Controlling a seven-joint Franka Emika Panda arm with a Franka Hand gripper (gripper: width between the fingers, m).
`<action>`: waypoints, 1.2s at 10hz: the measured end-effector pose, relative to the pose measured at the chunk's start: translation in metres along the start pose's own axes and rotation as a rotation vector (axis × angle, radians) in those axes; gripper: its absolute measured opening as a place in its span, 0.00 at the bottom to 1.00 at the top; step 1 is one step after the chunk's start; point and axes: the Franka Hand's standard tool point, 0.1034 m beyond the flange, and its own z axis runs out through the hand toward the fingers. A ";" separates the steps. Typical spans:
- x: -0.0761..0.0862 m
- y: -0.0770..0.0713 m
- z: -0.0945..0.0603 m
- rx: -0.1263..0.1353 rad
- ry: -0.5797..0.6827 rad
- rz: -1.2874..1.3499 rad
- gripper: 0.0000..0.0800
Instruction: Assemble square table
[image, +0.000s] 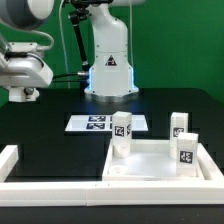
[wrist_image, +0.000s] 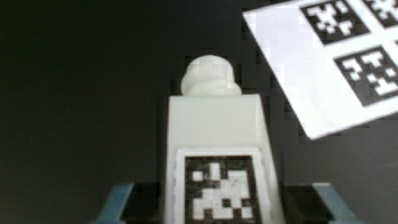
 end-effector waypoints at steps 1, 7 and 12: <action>0.007 -0.024 -0.020 0.001 0.091 0.009 0.36; 0.040 -0.130 -0.081 -0.044 0.586 0.031 0.36; 0.081 -0.227 -0.104 -0.006 0.941 0.205 0.36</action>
Offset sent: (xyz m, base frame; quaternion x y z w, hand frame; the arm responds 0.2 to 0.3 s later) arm 0.0925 0.0653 0.0483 -0.0489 0.2106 0.1157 0.9695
